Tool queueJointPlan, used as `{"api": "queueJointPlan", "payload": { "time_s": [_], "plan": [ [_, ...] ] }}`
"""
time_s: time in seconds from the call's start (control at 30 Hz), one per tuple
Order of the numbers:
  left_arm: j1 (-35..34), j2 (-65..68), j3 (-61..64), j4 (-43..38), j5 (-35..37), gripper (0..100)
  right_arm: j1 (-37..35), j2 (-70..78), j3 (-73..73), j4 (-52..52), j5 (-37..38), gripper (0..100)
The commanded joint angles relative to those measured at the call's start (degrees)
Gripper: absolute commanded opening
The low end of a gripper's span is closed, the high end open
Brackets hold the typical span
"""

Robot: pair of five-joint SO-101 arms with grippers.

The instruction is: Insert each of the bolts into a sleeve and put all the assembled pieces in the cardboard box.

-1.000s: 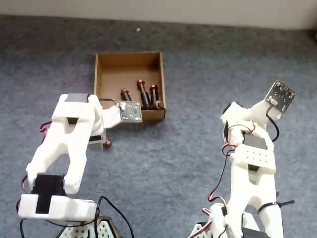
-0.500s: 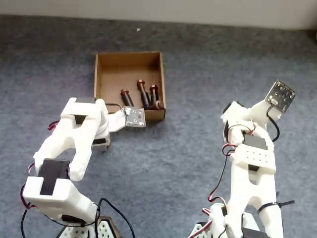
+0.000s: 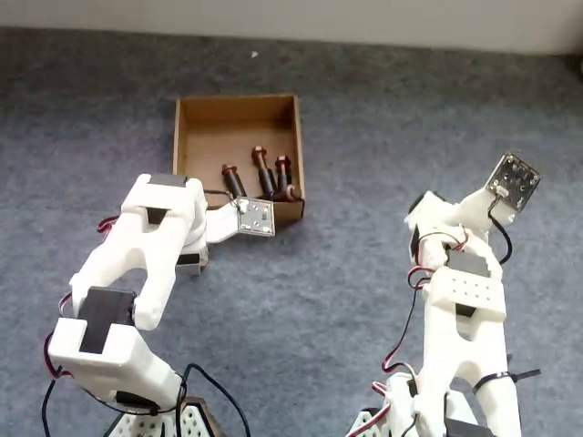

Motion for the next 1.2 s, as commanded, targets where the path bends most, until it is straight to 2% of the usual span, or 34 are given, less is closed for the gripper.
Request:
{"api": "queueJointPlan", "payload": {
  "time_s": [0.0, 0.13, 0.2, 0.3, 0.37, 0.53, 0.83, 1.03, 1.17],
  "plan": [
    [1.63, 0.13, -0.48, 1.05, -0.79, 1, -0.48, -1.80, -0.75, -1.36, 0.00, 0.6],
    [1.71, 0.31, -3.56, 1.14, 12.92, 2, -0.48, -1.80, -0.75, -1.36, 0.00, 0.6],
    [1.27, 0.40, -5.05, 1.41, 16.97, 7, -0.48, -1.80, -0.75, -1.36, 0.00, 0.6],
    [0.40, 0.66, -5.05, 1.41, 17.23, 18, -0.48, -1.80, -0.75, -1.36, 0.00, 0.6],
    [-0.40, 0.66, -5.23, 1.14, 15.56, 21, -0.48, -1.80, -0.66, -1.36, 0.00, 0.6],
    [-0.84, 0.84, -5.05, 1.05, 11.34, 17, -0.48, -1.80, -0.66, -1.36, 0.00, 0.6],
    [-0.48, 2.33, -5.14, 1.05, 11.69, 4, -0.48, -1.80, -0.66, -1.36, 0.00, 0.6],
    [-0.48, 3.56, -5.49, 1.41, 11.87, 1, -0.48, -1.80, -0.57, -1.36, 0.00, 0.6],
    [-0.40, -3.03, -5.23, 1.58, 19.16, 1, -0.48, -1.80, -0.57, -1.36, 0.00, 0.6]
  ]
}}
